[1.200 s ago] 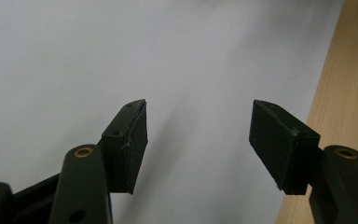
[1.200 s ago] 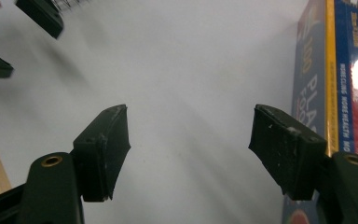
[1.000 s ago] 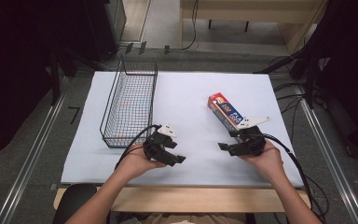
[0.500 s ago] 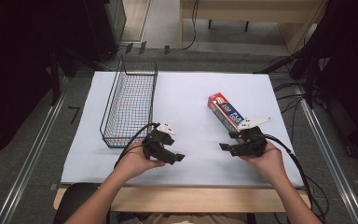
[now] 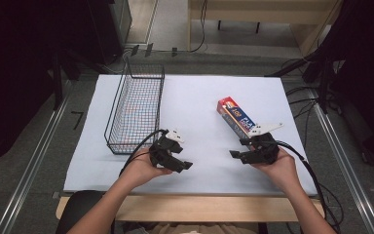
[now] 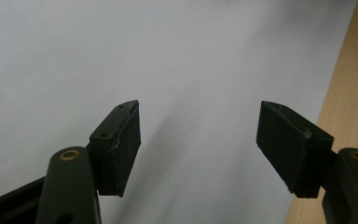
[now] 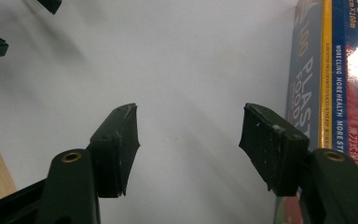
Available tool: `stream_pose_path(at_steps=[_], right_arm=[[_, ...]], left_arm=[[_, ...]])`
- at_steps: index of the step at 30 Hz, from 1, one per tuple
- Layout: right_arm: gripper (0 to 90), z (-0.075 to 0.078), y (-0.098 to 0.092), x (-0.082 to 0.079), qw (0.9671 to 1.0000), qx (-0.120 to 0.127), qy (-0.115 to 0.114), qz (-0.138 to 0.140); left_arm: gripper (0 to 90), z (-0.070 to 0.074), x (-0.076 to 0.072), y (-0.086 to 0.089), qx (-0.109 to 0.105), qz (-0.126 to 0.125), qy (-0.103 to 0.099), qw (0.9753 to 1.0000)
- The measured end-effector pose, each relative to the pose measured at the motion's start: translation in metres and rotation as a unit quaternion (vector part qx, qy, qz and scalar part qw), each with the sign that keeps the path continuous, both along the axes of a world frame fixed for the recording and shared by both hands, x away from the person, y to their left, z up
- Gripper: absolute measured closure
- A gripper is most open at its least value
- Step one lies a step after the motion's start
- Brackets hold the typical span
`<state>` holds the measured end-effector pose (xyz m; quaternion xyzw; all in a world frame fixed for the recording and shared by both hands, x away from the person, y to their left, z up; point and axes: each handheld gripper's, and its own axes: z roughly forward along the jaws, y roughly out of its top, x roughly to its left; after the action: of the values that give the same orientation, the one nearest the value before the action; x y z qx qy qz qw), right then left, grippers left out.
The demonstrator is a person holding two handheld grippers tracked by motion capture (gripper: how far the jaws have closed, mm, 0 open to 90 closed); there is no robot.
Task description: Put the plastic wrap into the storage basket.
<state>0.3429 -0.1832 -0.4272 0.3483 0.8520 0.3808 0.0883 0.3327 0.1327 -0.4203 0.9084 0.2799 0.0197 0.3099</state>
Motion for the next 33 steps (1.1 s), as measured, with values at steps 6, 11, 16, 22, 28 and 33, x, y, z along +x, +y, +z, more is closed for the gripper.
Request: stream_pose_path(at_steps=[6,11,16,22,28,33], right_arm=[[37.7,0.002,-0.002,0.000,1.0000,-0.002,0.004,-0.006],[37.7,0.005,-0.005,0.000,1.0000,0.003,0.000,-0.008],[37.7,0.011,-0.013,0.002,0.9998,-0.009,-0.011,-0.016],[37.6,0.017,-0.026,0.007,0.9989,-0.014,-0.018,-0.041],[34.9,0.017,-0.039,0.016,0.9972,-0.015,-0.015,-0.072],[28.3,0.013,-0.048,0.024,0.9953,-0.016,-0.007,-0.095]], left_arm=[[31.5,0.000,0.000,0.000,0.003,0.006,-0.002,1.0000],[32.1,0.002,-0.001,0.002,-0.005,0.003,-0.002,1.0000],[32.2,0.002,0.000,0.002,0.002,0.002,-0.005,1.0000],[32.3,0.002,0.000,0.003,-0.003,0.002,-0.005,1.0000],[32.4,0.001,0.001,0.003,-0.001,0.001,-0.005,1.0000],[32.3,0.001,0.001,0.003,-0.002,0.000,-0.006,1.0000]])
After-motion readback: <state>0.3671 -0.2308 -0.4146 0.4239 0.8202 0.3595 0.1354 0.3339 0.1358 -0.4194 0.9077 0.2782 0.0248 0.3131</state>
